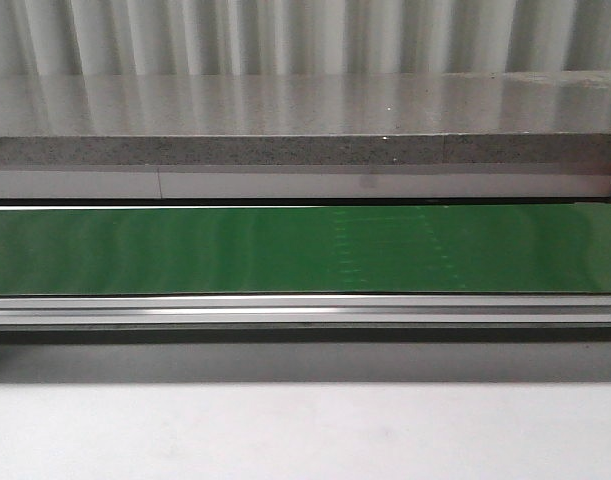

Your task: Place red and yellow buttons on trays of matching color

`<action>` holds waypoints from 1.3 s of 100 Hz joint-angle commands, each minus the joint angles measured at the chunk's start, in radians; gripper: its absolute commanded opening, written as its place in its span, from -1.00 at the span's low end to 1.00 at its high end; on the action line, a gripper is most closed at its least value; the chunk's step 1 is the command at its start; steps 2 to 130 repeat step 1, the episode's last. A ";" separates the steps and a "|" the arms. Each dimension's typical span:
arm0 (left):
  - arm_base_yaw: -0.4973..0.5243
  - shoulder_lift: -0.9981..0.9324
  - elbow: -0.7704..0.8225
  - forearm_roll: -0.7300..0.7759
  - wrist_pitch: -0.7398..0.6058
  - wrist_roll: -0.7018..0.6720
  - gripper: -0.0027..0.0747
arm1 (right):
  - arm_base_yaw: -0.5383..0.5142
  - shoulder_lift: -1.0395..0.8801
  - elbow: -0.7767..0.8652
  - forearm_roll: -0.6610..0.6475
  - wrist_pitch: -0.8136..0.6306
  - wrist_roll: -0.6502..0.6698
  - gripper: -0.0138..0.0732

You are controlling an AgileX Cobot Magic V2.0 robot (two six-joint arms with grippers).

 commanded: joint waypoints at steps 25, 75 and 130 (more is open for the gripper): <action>-0.010 -0.028 0.046 -0.001 -0.085 -0.007 -0.98 | -0.001 -0.013 0.001 -0.009 -0.083 0.001 -0.84; -0.010 -0.028 0.046 -0.001 -0.085 -0.007 -0.98 | -0.001 -0.013 0.001 -0.009 -0.083 0.001 -0.84; -0.010 -0.028 0.046 -0.001 -0.085 -0.007 -0.98 | -0.001 -0.013 0.001 -0.009 -0.083 0.001 -0.84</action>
